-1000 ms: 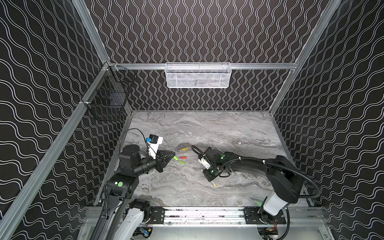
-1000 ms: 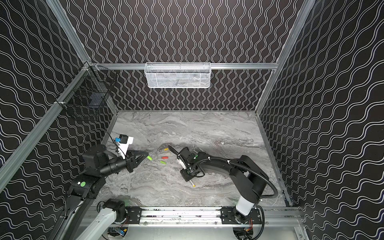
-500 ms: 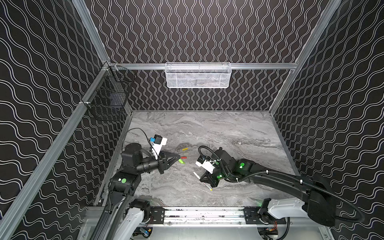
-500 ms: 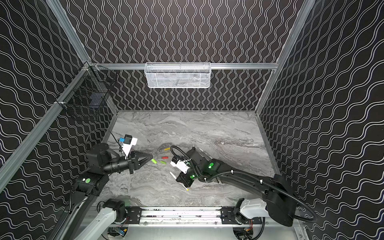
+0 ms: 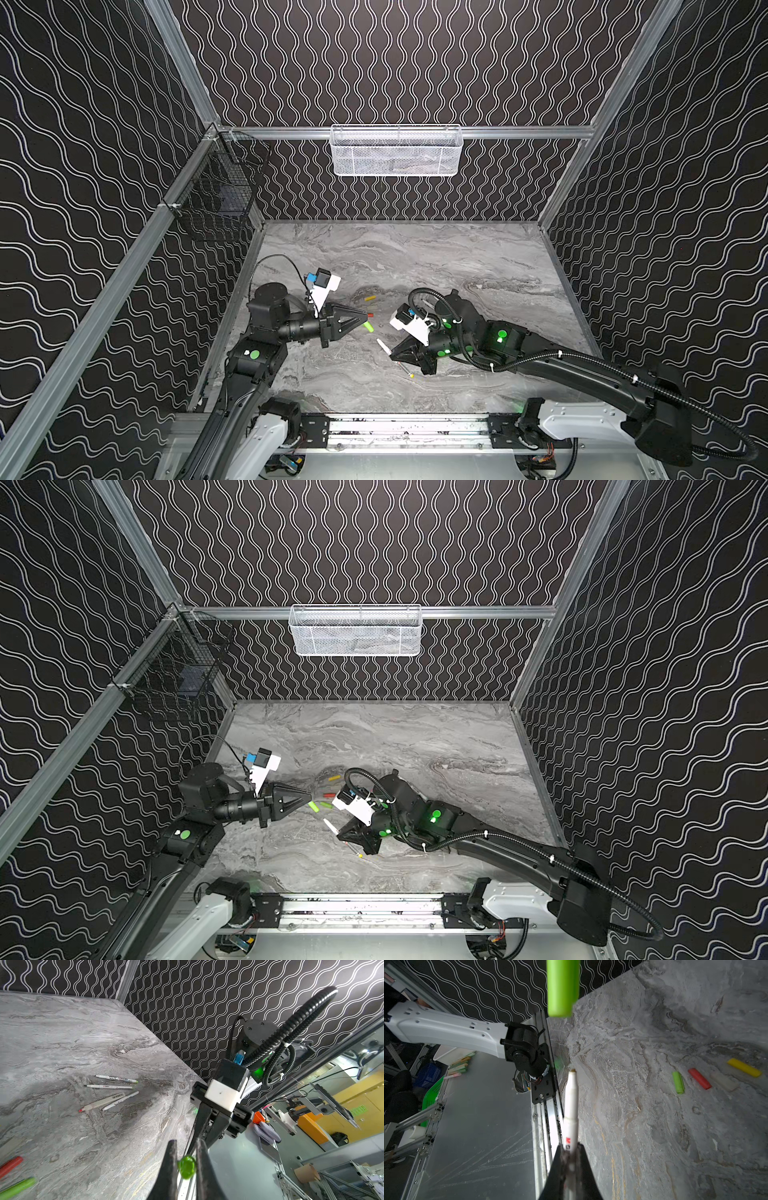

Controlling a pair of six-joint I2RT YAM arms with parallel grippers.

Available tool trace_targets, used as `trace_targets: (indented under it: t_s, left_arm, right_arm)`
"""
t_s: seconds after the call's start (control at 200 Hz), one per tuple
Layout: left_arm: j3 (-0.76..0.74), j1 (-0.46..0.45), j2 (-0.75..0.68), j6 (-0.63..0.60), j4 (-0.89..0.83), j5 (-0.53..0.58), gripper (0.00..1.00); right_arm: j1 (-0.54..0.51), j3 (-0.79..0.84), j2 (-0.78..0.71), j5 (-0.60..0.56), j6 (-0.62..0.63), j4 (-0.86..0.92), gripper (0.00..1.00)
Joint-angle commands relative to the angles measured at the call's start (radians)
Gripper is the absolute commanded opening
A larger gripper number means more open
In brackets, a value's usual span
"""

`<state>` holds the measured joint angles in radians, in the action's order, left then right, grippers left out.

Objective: Insert the pens into the pen caps
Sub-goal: 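Lift the white pen and bring its tip toward the green cap in the left gripper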

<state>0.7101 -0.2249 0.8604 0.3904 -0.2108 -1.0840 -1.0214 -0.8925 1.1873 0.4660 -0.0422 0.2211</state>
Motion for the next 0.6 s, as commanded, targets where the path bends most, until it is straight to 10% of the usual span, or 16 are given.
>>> trace_targets:
  t_s: [0.0, 0.596]
  left_arm:
    - [-0.002, -0.008, 0.006, 0.010, 0.043, -0.020, 0.00]
    - [0.003, -0.051, 0.019, -0.002, 0.023, -0.021, 0.00]
  right_arm:
    - [-0.003, -0.009, -0.012, -0.014, 0.002, -0.049, 0.00]
    - [-0.016, -0.014, -0.026, -0.043, -0.005, -0.090, 0.00]
